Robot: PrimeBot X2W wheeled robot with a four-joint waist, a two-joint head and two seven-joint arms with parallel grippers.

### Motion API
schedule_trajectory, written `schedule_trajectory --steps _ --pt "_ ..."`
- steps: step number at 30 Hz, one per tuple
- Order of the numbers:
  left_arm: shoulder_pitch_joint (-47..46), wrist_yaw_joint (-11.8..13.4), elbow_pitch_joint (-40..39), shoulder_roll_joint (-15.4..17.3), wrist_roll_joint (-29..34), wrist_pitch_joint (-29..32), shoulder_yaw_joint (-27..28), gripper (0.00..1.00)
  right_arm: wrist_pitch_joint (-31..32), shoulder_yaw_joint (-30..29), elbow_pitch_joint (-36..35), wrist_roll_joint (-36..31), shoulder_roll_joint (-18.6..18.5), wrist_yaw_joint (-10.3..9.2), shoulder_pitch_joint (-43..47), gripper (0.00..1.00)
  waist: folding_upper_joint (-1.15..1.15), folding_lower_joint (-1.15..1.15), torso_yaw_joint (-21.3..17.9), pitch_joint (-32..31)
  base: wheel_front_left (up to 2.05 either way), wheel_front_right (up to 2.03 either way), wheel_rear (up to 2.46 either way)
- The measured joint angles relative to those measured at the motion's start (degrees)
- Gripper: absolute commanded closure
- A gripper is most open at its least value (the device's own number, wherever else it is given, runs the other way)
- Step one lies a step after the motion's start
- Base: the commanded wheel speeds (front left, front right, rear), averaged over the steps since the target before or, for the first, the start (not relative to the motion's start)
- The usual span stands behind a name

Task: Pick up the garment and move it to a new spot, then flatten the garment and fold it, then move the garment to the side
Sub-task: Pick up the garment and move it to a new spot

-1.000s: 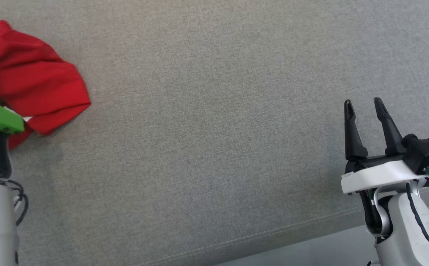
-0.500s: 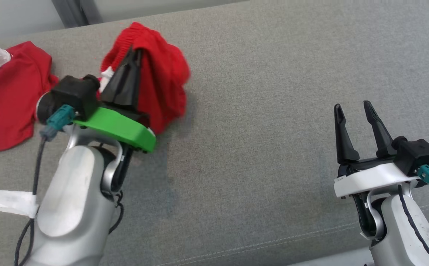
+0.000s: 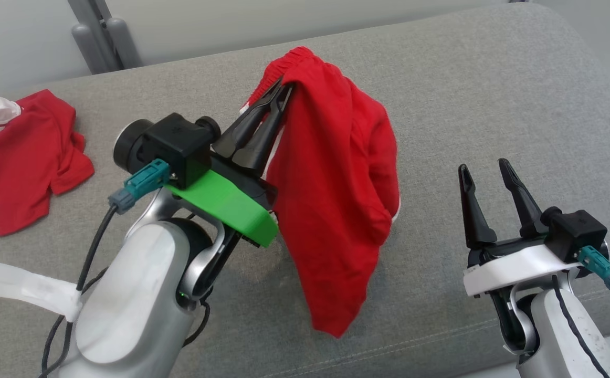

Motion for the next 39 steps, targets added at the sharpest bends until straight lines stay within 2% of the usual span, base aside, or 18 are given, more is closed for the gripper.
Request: schedule_trajectory --steps 5,7,10,15,22,27,29,32,34,35,36,39 --pt "0.53 0.16 -0.75 2.14 0.7 2.11 2.63 1.0 0.0 0.68 0.02 0.16 0.04 0.08 0.1 0.0 0.0 0.0 -1.14 0.24 0.0 0.0 0.0" --pt "0.52 1.21 -0.67 3.57 2.36 2.97 3.98 1.0 0.0 0.97 0.0 0.2 0.05 0.09 0.1 0.0 0.0 0.0 -1.74 0.34 0.0 0.0 0.0" --pt "0.53 2.6 0.13 3.96 2.03 3.89 5.49 1.0 0.0 1.24 -0.11 0.46 0.12 0.09 0.09 0.0 0.0 0.0 -2.71 0.55 0.0 0.0 0.0" --pt "0.44 2.7 2.25 0.71 1.99 4.94 2.24 1.0 0.0 1.31 -0.34 0.63 0.11 -0.01 0.08 0.0 0.0 0.0 -4.5 1.47 0.0 0.0 0.0" --pt "0.86 3.12 5.35 -1.43 1.57 5.87 -3.56 1.0 0.0 2.2 -0.94 0.73 0.16 0.02 -0.23 0.0 0.0 0.0 -6.48 3.23 0.0 0.0 0.0" --pt "6.04 3.33 10.99 -1.79 0.69 5.76 -7.14 1.0 0.0 2.77 -1.46 2.43 0.15 -0.21 -0.77 0.0 0.0 0.0 -7.86 5.05 0.0 0.0 0.0" --pt "7.2 3.41 12.76 -1.7 0.37 5.26 -8.15 0.82 0.0 3.07 -1.46 2.67 0.18 -0.23 -1.14 0.0 0.0 0.0 -8.3 5.56 0.0 0.0 0.0" --pt "7.28 3.36 14.49 -1.72 0.19 4.57 -10.0 0.71 0.0 2.9 -1.45 2.67 0.2 -0.29 -1.33 0.0 0.0 0.0 -8.81 6.1 0.0 0.0 0.0" --pt "7.26 3.22 15.04 -1.72 -0.23 3.71 -10.66 0.44 0.0 2.96 -1.33 2.67 0.19 -0.29 -1.37 0.0 0.0 0.0 -9.01 6.18 0.0 0.0 0.0" --pt "7.25 3.1 15.32 -1.71 -0.51 3.21 -10.88 0.16 0.0 3.01 -1.15 2.67 0.2 -0.3 -1.38 0.0 0.0 0.0 -9.07 6.06 0.0 0.0 0.0" --pt "7.21 3.1 15.41 -1.69 -0.86 3.07 -11.22 0.0 0.0 3.01 -1.05 2.67 0.2 -0.37 -1.38 0.0 0.0 0.0 -9.09 5.88 0.0 0.0 0.0" --pt "7.17 2.56 15.32 -1.69 -3.27 3.07 -13.08 0.0 0.0 2.96 -0.93 2.66 0.19 -0.78 -1.38 0.0 0.0 0.0 -9.11 5.39 0.0 0.0 0.0"
